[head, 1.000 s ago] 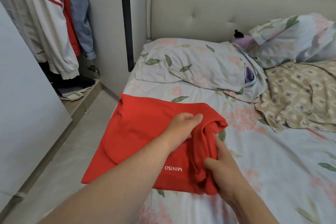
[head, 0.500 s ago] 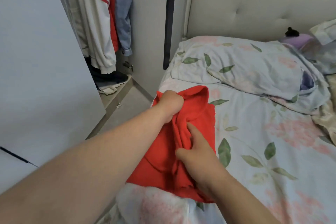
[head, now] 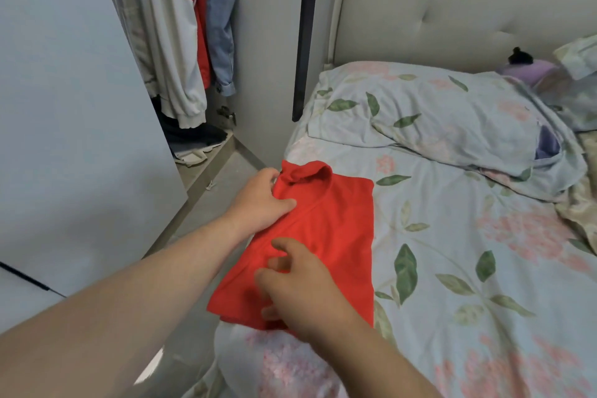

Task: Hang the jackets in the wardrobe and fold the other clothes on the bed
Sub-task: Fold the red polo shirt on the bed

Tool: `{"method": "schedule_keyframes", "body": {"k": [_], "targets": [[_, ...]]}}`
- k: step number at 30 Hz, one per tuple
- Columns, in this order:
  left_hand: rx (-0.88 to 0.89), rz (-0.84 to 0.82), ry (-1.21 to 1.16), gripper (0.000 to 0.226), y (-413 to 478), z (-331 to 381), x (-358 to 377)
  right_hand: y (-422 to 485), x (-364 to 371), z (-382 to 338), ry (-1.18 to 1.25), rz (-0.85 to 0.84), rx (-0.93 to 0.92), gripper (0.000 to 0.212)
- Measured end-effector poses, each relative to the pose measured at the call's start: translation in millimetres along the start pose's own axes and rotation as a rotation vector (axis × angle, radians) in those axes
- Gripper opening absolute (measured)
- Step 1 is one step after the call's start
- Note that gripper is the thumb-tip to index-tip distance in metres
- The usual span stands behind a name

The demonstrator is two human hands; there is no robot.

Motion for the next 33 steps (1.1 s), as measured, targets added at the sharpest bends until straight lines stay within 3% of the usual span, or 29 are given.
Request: {"method": "schedule_keyframes", "body": {"k": [3, 6, 9, 12, 15, 17, 19, 22, 25, 27, 30, 33], "targets": [[0.21, 0.053, 0.288, 0.096, 11.2, 32.7, 1.1, 3.7, -54.2, -11.5, -0.252, 0.249, -0.121, 0.019], [0.3, -0.041, 0.476, 0.114, 24.7, 51.4, 26.4, 10.6, -92.0, -14.0, -0.566, 0.48, -0.221, 0.036], [0.289, -0.053, 0.59, 0.107, 26.2, 44.2, 42.5, 30.1, -99.7, 17.2, -0.69, 0.439, -0.131, 0.063], [0.251, -0.035, 0.552, 0.099, 28.0, 31.0, 47.2, 45.9, -91.9, 38.4, -0.829, 0.397, -0.119, 0.07], [0.15, 0.097, 0.322, 0.063, 42.1, 21.6, 30.0, 54.6, -90.0, 44.5, -0.911, 0.412, -0.127, 0.069], [-0.026, 0.189, 0.091, 0.032, 54.4, 0.1, 11.1, 56.2, -90.6, 46.7, -0.933, 0.421, -0.134, 0.069], [-0.229, 0.203, -0.07, 0.017, 59.4, -29.7, 1.2, 56.2, -90.8, 47.6, -0.944, 0.422, -0.148, 0.069], [-0.303, 0.127, -0.007, 0.04, 45.6, -50.8, 1.9, 56.0, -91.0, 49.5, -0.942, 0.41, -0.152, 0.069], [-0.266, 0.145, -0.178, 0.042, 3.5, -57.3, 4.0, 53.8, -92.4, 49.2, -0.916, 0.398, -0.162, 0.071], [-0.265, 0.127, -0.216, 0.036, -39.1, -61.2, 4.2, 51.6, -95.0, 50.1, -0.863, 0.368, -0.161, 0.077], [-0.201, 0.11, -0.061, 0.021, -105.9, -65.6, -2.6, 41.8, -97.7, 53.0, -0.772, 0.315, -0.119, 0.092], [-0.261, 0.005, -0.086, 0.014, -146.1, -76.4, 1.7, 23.3, -109.7, 57.5, -0.617, 0.39, 0.028, 0.104]]}}
Point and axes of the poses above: each hand's wrist, its own y-axis towards the middle knuckle, its own x-axis out of the palm, z = x × y, the point moved 10 cm from there along y, towards the middle knuckle, and after that the axes turned 5 degrees about y, right-handed, at the moved point
